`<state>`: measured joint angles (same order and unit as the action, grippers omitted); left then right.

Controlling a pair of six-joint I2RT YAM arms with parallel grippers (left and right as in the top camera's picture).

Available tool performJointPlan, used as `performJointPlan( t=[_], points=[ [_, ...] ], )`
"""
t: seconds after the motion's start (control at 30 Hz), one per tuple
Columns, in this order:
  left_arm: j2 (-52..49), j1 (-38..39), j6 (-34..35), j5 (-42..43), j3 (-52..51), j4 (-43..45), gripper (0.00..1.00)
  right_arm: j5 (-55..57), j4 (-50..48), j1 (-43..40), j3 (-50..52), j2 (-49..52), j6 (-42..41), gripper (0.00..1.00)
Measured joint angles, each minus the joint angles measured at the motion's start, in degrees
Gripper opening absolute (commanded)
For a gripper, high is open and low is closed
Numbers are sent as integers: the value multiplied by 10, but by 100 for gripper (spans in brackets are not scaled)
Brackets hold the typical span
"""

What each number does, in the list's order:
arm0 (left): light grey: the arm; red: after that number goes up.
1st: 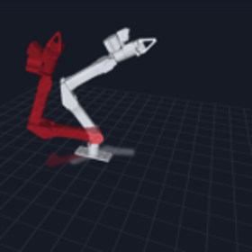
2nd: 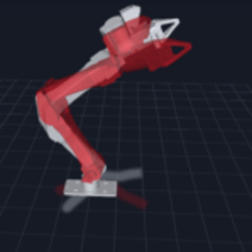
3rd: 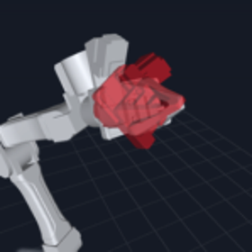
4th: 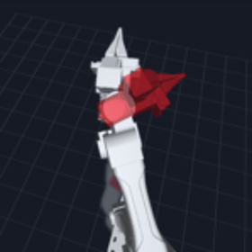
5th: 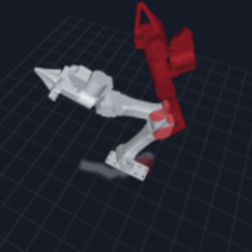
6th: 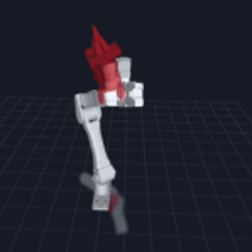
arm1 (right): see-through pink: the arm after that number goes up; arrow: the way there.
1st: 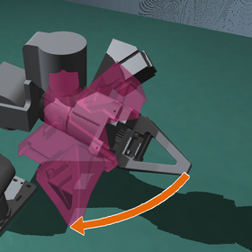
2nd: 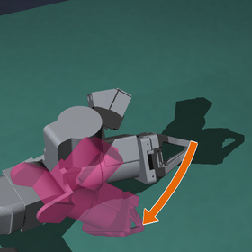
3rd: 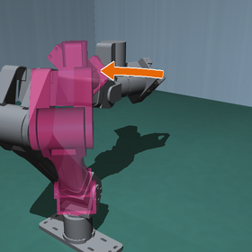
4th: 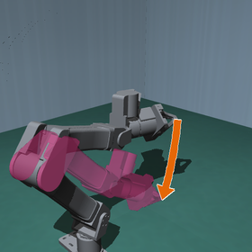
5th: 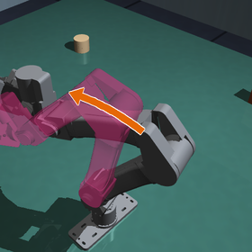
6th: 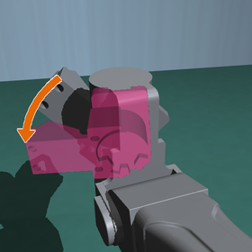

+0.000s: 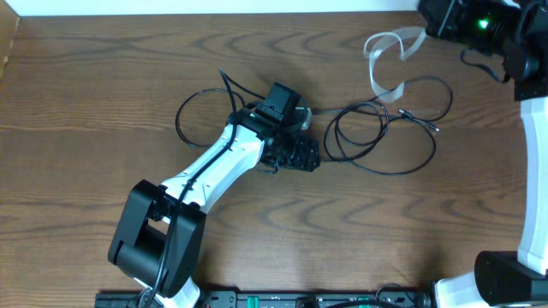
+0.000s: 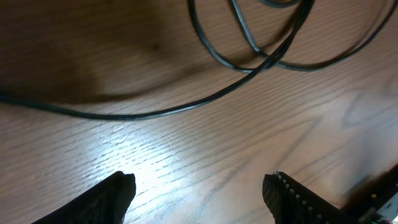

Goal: Untangle cables
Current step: 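Lift the white cable with the right gripper and place it at right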

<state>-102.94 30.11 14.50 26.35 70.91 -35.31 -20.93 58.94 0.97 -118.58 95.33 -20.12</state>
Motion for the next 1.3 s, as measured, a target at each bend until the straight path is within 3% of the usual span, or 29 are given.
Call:
performJointPlan(
  t=[0.13, 0.37, 0.73, 1.07, 1.3],
  points=[
    [0, 0, -1, -37, 0, -14, 68, 155, 59, -16, 0, 0, 15, 1],
    [2, -4, -4, -153, 0, -72, 66, 308, 34, -113, 0, 0, 21, 1],
    [99, -121, -7, -224, 0, -108, 65, 336, 95, -288, 0, 5, 10, 1],
    [120, -221, 3, -228, 1, -157, 66, 307, 114, -325, 41, 118, 26, 1],
    [120, -233, 5, -228, 1, -169, 65, 247, 61, -342, 48, 168, 53, 1]
  ],
)
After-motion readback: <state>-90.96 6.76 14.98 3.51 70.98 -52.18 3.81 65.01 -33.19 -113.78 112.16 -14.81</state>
